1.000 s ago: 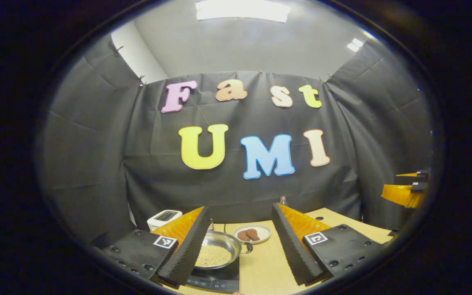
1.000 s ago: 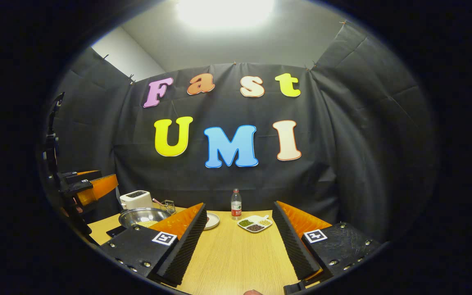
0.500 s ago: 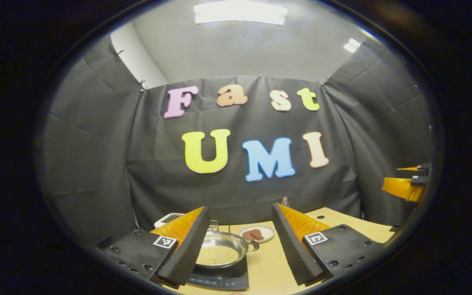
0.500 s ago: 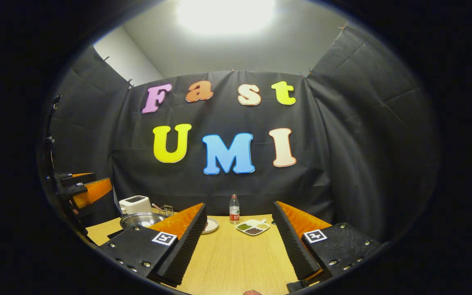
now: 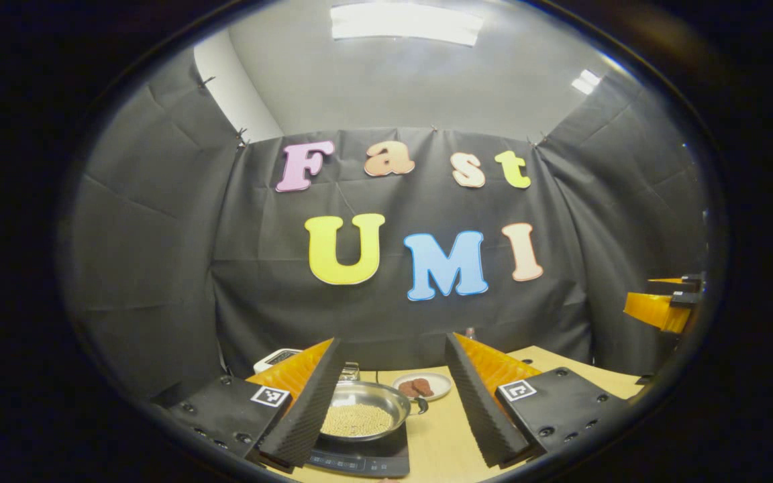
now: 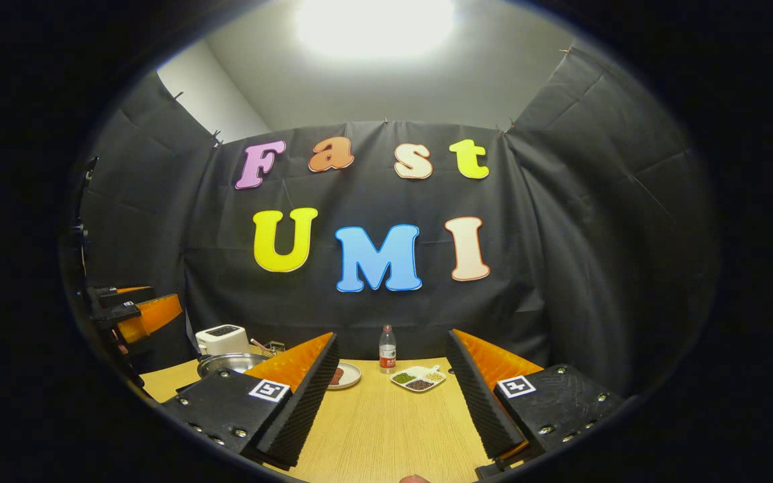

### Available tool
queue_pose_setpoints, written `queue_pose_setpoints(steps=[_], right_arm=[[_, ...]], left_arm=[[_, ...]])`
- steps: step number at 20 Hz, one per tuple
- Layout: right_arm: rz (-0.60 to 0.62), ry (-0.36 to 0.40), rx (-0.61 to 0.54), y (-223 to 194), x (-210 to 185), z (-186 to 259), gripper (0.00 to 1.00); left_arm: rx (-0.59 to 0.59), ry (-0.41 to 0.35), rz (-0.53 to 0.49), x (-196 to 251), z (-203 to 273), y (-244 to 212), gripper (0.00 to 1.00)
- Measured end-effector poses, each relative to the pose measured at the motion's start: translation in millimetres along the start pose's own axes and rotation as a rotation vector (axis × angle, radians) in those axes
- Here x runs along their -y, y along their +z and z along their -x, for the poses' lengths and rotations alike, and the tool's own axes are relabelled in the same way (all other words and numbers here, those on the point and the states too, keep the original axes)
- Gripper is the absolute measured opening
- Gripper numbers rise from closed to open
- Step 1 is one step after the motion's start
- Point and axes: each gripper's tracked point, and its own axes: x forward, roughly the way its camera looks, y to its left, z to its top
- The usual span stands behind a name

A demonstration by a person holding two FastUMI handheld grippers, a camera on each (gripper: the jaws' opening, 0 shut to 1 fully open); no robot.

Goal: First push the handle of the pot to place it horizontally, then grasp the pot with both hands and set it on the induction cooktop.

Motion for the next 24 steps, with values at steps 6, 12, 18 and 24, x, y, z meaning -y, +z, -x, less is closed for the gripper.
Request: queue_pose_setpoints(steps=[6, 12, 18, 24], right_arm=[[0.004, -0.003, 0.002, 0, -7, -5, 0.97], [0.028, 0.005, 0.012, 2, -19, -9, 0.97], [0.025, -0.007, 0.013, 1, -24, -8, 0.97], [0.018, -0.014, 0.010, 0, -26, -7, 0.97]], left_arm=[[0.004, -0.002, 0.004, -10, -4, -1, 0.97], [0.010, -0.003, 0.009, -21, -9, -1, 0.97], [0.011, -0.009, 0.009, -26, -9, -4, 0.97], [0.013, -0.004, 0.011, -32, -5, -5, 1.00]])
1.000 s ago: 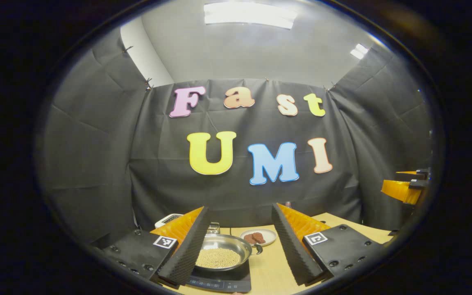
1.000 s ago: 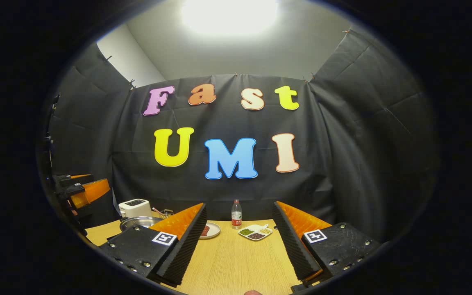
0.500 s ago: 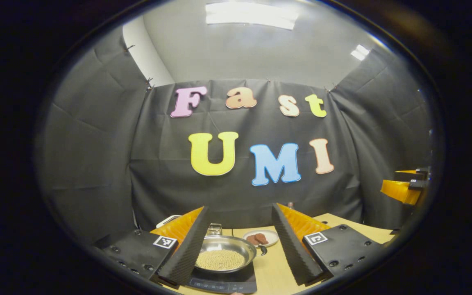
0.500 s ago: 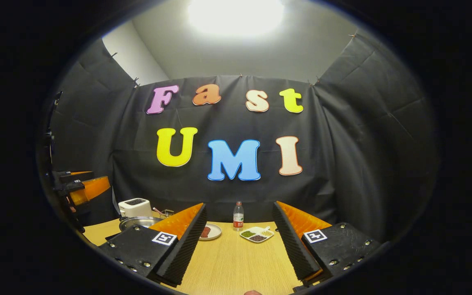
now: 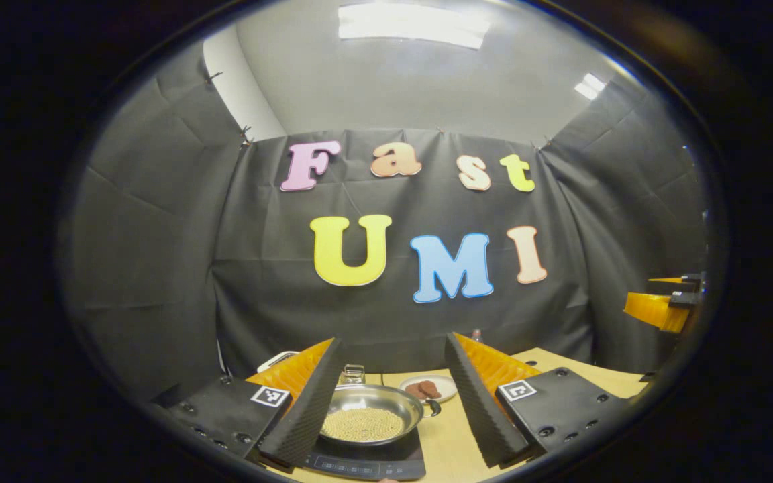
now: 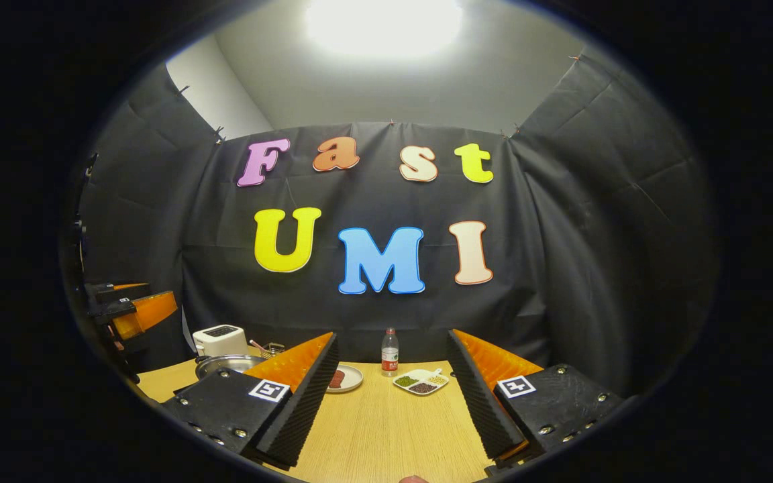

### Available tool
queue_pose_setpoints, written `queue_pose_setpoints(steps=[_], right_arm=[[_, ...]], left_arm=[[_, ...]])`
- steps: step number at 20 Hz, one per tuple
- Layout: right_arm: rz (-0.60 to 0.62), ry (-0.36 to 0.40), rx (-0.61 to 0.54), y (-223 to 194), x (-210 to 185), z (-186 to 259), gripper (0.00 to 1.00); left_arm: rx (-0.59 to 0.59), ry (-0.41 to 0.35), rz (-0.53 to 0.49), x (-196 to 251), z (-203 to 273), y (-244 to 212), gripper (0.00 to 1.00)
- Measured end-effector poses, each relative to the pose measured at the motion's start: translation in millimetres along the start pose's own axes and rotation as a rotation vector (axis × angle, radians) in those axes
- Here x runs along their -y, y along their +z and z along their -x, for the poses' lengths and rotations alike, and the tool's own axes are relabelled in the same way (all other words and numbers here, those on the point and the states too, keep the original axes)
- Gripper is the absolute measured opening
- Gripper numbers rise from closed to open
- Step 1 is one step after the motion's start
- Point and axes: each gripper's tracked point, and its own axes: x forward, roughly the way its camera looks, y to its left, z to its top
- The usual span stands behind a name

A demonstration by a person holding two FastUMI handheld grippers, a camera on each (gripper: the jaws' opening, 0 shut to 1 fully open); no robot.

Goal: First push the handle of the pot to place it horizontally, then grasp the pot with both hands and set it on the induction cooktop.

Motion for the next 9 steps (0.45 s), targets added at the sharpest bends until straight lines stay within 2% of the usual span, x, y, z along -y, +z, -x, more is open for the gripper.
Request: queue_pose_setpoints(steps=[2, 5, 9], right_arm=[[-0.007, 0.003, 0.007, 2, -1, 0, 0.97], [-0.021, 0.009, 0.034, 10, -1, -1, 0.97], [-0.024, 0.011, 0.076, 19, 6, -2, 0.96]], left_arm=[[0.006, 0.005, 0.001, -2, 1, 2, 0.97], [0.011, 0.012, -0.018, -6, 3, 6, 1.00], [0.032, 0.032, -0.054, -10, 4, 15, 0.97]])
